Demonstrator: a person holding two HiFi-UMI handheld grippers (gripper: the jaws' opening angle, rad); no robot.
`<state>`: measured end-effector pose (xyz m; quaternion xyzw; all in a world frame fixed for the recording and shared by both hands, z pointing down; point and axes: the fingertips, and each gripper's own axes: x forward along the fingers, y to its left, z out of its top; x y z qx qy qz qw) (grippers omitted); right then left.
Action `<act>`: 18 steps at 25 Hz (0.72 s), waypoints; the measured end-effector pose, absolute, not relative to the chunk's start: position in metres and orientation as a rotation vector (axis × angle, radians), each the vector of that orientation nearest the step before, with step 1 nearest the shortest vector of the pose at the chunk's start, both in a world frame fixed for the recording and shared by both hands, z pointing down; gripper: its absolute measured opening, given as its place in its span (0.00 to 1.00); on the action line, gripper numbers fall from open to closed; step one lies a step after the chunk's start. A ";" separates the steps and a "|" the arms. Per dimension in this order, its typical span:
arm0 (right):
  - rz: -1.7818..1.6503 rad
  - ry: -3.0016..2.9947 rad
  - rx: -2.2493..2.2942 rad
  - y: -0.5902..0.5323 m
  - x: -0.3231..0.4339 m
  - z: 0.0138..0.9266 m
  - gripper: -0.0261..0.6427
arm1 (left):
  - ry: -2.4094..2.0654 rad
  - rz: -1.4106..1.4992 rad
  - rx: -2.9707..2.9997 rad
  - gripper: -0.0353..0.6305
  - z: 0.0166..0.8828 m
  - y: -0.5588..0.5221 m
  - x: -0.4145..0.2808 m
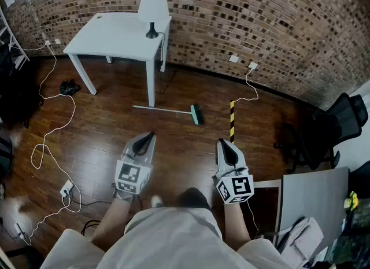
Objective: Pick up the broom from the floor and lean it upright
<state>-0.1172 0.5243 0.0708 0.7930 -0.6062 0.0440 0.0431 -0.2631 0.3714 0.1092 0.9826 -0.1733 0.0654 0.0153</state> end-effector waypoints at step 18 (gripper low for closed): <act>0.115 -1.987 2.352 0.357 0.056 0.110 0.06 | -0.654 0.188 3.015 0.06 0.134 0.227 -0.126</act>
